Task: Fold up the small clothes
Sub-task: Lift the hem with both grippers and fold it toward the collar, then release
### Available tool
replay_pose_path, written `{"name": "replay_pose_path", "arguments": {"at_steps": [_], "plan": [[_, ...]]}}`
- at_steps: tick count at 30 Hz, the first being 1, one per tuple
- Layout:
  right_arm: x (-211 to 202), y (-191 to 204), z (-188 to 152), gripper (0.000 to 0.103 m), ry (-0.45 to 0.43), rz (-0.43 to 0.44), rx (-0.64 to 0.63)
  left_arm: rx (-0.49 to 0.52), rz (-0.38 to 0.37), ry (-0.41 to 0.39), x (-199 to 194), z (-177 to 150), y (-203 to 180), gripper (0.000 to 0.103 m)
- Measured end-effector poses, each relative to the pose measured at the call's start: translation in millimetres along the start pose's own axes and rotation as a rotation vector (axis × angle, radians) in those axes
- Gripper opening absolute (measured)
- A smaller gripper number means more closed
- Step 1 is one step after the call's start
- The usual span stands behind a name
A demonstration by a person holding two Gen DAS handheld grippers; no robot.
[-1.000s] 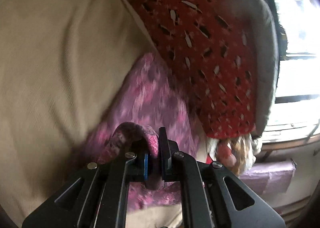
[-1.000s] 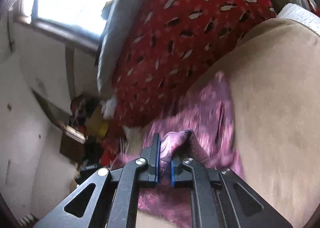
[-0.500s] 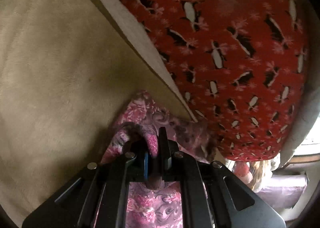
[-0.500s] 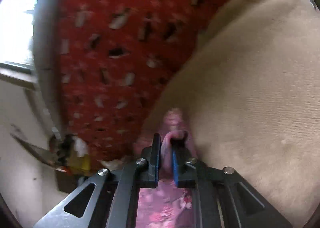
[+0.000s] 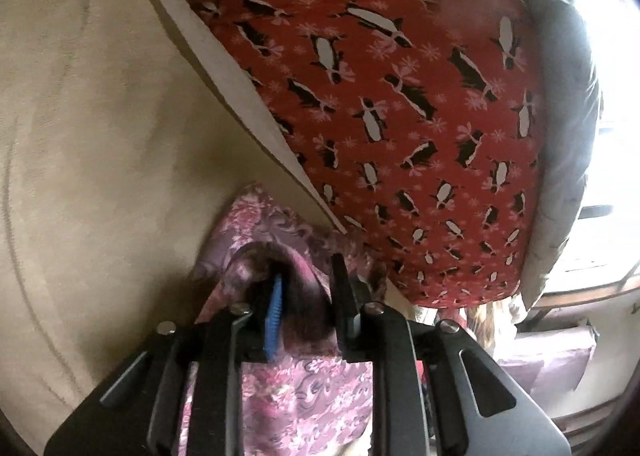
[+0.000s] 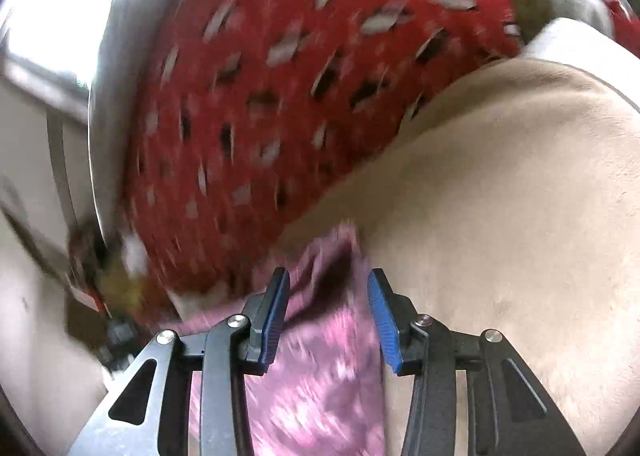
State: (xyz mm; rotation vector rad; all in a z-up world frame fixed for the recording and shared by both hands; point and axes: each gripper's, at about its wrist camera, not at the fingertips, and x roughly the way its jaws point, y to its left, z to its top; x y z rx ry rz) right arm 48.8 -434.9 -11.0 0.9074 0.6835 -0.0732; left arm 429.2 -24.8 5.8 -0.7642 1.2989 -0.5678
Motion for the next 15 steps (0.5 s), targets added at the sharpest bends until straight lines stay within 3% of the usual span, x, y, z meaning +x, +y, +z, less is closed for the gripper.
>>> {"name": "replay_pose_path", "arguments": {"at_steps": [2, 3, 6, 8, 11, 15], "plan": [[10.0, 8.1, -5.9, 0.041, 0.032, 0.034, -0.039, -0.02, 0.01, -0.04, -2.7, 3.2, 2.6, 0.044], [17.8, 11.5, -6.0, 0.04, 0.052, 0.045, -0.041, -0.039, 0.023, -0.065, -4.6, 7.8, 3.1, 0.046], [48.8, 21.3, 1.4, 0.038, 0.093, 0.034, -0.037, -0.067, 0.016, -0.082, -8.2, 17.3, 0.1, 0.046], [58.6, 26.6, 11.8, 0.037, 0.044, 0.034, -0.018, -0.033, 0.02, -0.08, -10.2, 16.3, -5.9, 0.046], [49.5, 22.1, 21.2, 0.04, -0.062, 0.066, 0.057, 0.136, 0.051, -0.018, -6.8, -1.8, -21.1, 0.051], [25.6, 4.8, 25.0, 0.04, -0.106, 0.028, 0.096, 0.413, 0.14, 0.128, 17.2, -48.9, -29.5, 0.051]]}}
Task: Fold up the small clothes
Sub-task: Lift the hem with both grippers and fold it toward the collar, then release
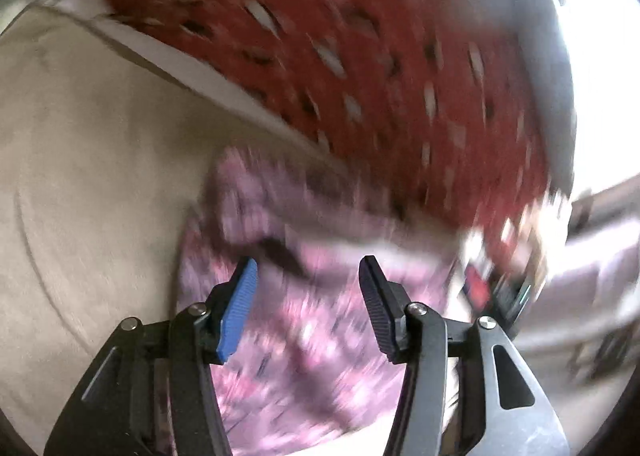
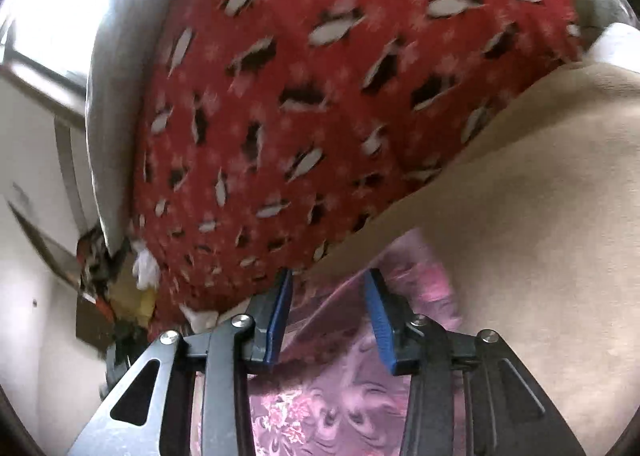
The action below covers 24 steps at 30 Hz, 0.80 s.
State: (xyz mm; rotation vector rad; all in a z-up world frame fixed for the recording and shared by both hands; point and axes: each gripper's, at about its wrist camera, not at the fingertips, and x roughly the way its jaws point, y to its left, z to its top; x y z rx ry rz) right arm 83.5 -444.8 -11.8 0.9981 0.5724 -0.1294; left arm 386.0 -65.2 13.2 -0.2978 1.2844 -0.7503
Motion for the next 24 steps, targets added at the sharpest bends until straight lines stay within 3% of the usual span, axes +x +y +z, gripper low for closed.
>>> {"name": "replay_pose_path", "arguments": {"at_steps": [4, 8, 10, 12, 15, 19, 24], "plan": [[-17.4, -18.9, -3.7, 0.041, 0.012, -0.105, -0.022, 0.081, 0.107, 0.059, 35.8, -13.7, -12.2, 0.051], [-18.8, -29.3, -10.4, 0.044, 0.026, -0.116, -0.011, 0.027, 0.212, 0.043, 66.5, 6.3, -18.3, 0.051], [-11.5, -27.8, -12.6, 0.044, 0.043, -0.133, -0.028, -0.06, 0.265, 0.0, 70.7, 29.4, -21.4, 0.05], [-2.3, -24.6, -14.7, 0.044, 0.057, -0.142, -0.043, -0.178, 0.225, -0.083, 57.1, 50.2, -16.3, 0.05], [10.1, -17.9, -15.4, 0.047, 0.079, -0.151, -0.073, -0.282, 0.129, -0.13, 37.0, 63.2, 1.5, 0.05], [23.7, -13.8, -15.7, 0.048, 0.091, -0.173, -0.106, -0.267, 0.165, -0.115, 25.8, 52.8, 26.6, 0.05], [26.1, -10.3, -15.8, 0.043, 0.069, -0.227, -0.125, -0.288, 0.152, -0.055, 29.2, 27.8, 53.1, 0.05]]}}
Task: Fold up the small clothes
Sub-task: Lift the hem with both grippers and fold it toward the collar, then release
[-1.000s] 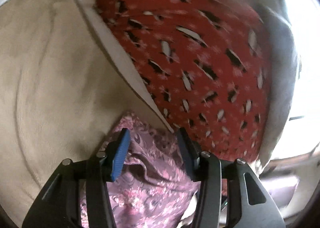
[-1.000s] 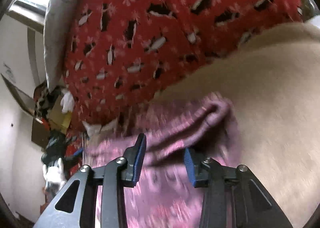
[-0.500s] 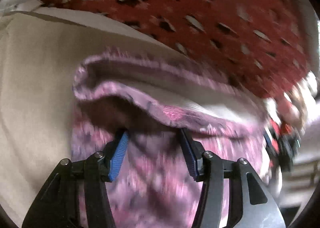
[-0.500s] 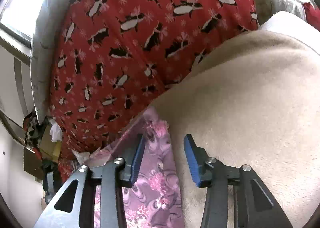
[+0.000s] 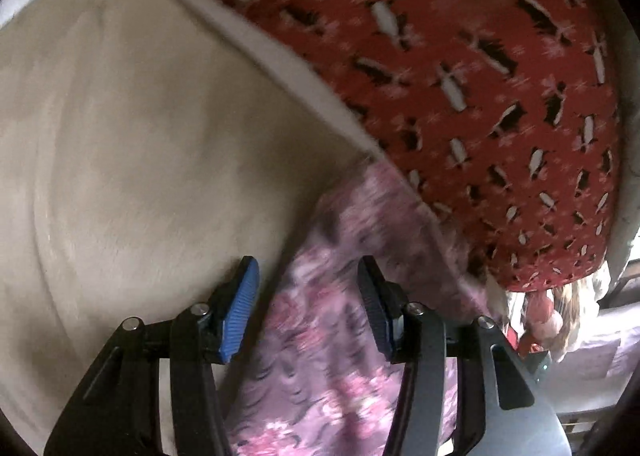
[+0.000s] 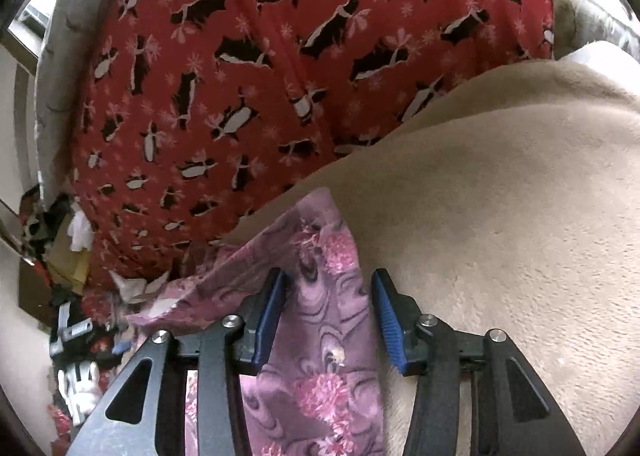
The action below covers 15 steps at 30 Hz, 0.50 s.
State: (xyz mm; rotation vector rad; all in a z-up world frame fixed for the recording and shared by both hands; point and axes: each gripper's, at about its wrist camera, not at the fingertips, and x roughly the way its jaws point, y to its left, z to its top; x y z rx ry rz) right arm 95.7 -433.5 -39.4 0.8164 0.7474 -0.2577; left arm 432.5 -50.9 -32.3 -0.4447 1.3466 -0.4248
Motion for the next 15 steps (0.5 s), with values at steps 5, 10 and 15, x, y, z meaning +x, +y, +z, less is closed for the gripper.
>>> {"name": "replay_pose_path", "arguments": {"at_steps": [5, 10, 15], "plan": [[-21.8, 12.7, 14.1, 0.006, -0.084, 0.068, -0.022, 0.023, 0.013, -0.01, 6.1, -1.1, -12.0, 0.051], [3.7, -15.6, 20.3, 0.004, 0.007, -0.062, 0.088, -0.013, 0.09, -0.017, 23.4, 4.0, -16.1, 0.051], [-13.0, -25.8, 0.2, 0.013, 0.008, 0.106, 0.152, 0.012, 0.004, 0.018, 8.3, -6.8, -5.5, 0.051]]}}
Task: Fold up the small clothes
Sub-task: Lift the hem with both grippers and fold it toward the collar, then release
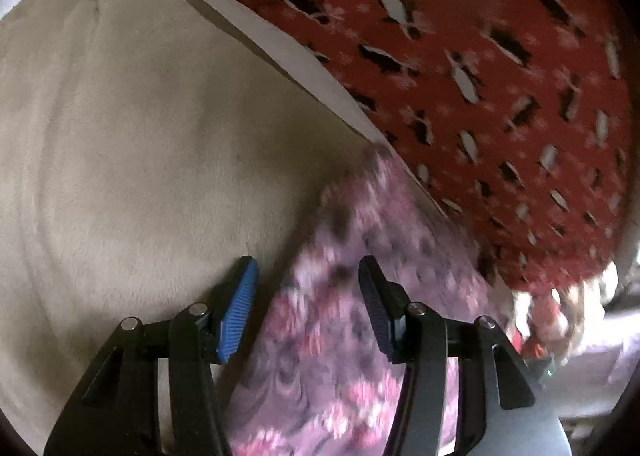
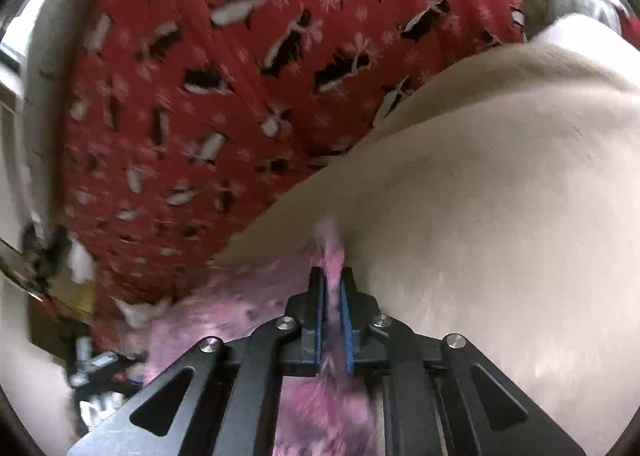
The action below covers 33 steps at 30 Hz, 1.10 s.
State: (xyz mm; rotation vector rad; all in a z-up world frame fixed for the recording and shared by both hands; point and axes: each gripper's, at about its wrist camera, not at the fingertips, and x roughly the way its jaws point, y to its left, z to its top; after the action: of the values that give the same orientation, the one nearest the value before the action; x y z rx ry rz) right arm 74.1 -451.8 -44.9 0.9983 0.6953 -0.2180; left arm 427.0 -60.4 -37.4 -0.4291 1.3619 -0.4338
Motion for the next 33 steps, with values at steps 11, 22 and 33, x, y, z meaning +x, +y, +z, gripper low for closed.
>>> {"name": "replay_pose_path", "arguments": {"at_steps": [11, 22, 33], "plan": [[-32.2, 17.9, -32.1, 0.004, -0.024, -0.051, -0.195, 0.142, 0.129, -0.042, -0.4, -55.5, -15.9, 0.049], [-87.9, 3.0, -96.5, 0.042, 0.07, -0.041, -0.132, 0.172, 0.064, -0.105, -62.4, -138.7, -2.4, 0.057], [-112.3, 6.8, -121.6, 0.007, 0.015, -0.044, -0.211, 0.12, 0.178, -0.066, -51.2, -171.0, 31.3, 0.037]]}}
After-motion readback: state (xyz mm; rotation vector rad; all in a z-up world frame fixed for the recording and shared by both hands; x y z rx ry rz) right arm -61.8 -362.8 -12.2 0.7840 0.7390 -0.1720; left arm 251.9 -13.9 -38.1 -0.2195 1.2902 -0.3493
